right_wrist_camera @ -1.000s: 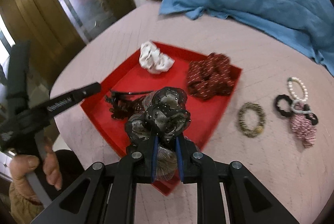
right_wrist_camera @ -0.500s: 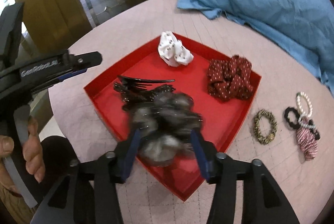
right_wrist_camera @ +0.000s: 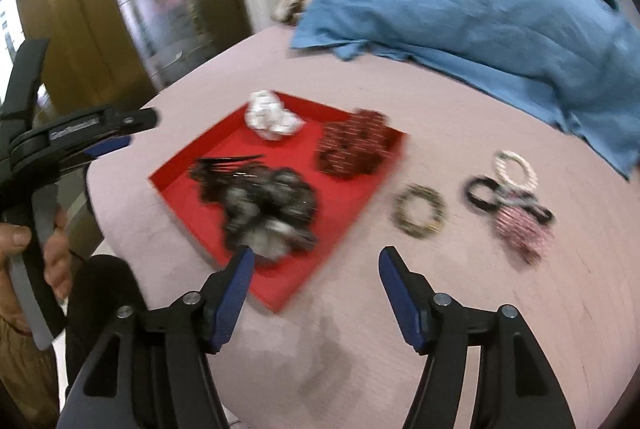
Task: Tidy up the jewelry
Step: 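Carry claw clips and grey scrunchie into the red tray and release both, then grasp the leopard hair tie with left tool while right grasps pink plaid scrunchie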
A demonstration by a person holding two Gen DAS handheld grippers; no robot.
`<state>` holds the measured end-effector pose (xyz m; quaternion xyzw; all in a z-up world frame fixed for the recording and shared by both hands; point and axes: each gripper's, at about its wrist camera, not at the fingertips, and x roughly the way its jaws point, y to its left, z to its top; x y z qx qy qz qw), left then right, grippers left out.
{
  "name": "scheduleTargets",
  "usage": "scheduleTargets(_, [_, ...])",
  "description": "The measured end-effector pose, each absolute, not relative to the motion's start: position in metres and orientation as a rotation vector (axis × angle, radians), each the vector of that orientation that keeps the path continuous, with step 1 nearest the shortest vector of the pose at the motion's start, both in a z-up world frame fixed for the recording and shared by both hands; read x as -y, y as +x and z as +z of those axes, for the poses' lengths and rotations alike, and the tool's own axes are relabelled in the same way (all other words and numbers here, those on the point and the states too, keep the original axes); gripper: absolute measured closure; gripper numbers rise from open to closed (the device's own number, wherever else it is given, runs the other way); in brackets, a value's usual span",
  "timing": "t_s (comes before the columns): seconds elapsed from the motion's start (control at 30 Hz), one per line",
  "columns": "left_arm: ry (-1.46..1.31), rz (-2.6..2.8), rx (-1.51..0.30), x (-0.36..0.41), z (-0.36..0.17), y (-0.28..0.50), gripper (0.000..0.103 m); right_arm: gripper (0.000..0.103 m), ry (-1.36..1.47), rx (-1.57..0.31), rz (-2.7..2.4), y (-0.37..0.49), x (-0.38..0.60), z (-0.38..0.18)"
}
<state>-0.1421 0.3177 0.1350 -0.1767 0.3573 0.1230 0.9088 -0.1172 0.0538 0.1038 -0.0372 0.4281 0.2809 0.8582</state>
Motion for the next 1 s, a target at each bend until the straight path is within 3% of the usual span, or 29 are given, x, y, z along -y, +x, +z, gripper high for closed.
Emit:
scheduleTargets(0.43, [-0.25,0.123,-0.8,-0.241,0.138,-0.126,0.036,0.03,0.085,-0.935,0.341,-0.11,0.087,0.076])
scheduleTargets(1.0, [-0.069,-0.171,-0.931,-0.108,0.091,-0.065,0.036,0.03,0.227,-0.942,0.288,-0.083,0.139,0.043])
